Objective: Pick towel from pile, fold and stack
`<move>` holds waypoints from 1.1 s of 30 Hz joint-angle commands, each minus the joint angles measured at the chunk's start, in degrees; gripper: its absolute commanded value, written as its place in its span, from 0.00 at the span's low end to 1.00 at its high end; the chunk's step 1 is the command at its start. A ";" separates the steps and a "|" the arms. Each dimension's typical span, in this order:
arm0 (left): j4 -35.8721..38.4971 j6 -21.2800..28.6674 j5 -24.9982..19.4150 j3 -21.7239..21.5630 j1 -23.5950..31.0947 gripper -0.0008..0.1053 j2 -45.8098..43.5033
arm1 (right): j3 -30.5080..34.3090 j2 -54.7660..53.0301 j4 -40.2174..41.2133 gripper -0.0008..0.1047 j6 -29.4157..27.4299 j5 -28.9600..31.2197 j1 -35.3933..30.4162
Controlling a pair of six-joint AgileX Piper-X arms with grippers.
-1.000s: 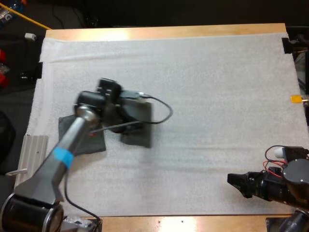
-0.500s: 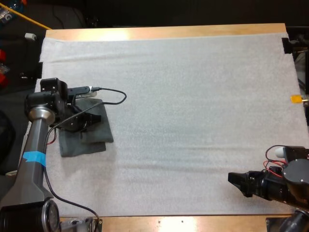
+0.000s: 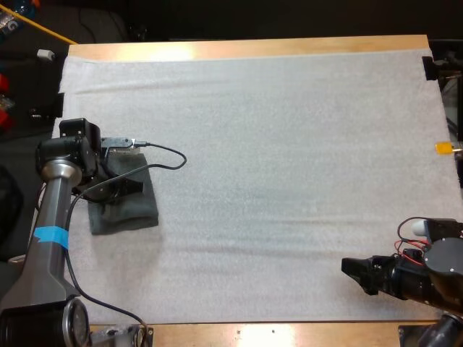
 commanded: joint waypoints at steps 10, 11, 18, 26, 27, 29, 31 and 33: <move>0.33 -0.72 -7.13 0.19 0.03 0.56 0.90 | -0.44 -0.24 -0.17 0.65 -0.12 0.15 0.04; 0.34 -0.89 -10.14 0.19 0.03 0.55 0.90 | -0.44 -0.24 -0.17 0.65 -0.12 0.15 0.04; 0.70 -1.67 -14.41 0.19 0.03 0.54 -0.56 | -0.44 -0.24 -0.17 0.65 -0.12 0.15 0.04; -0.95 -2.42 -2.78 0.75 0.03 0.54 -1.71 | -0.44 -0.24 -0.17 0.65 -0.12 0.15 0.04; -1.59 -2.46 -2.69 1.28 0.03 0.54 -1.71 | -0.44 -0.24 -0.17 0.65 -0.12 0.15 0.04; -2.73 -2.78 -2.73 2.29 0.03 0.54 -1.71 | -0.44 -0.24 -0.17 0.65 -0.12 0.15 0.04; -4.17 -3.22 -2.73 3.73 0.03 0.54 -1.71 | -0.44 -0.24 -0.17 0.65 -0.12 0.15 0.04; -6.98 -3.47 -2.73 5.89 0.03 0.54 -1.69 | -0.44 -0.24 -0.17 0.65 -0.12 0.15 0.04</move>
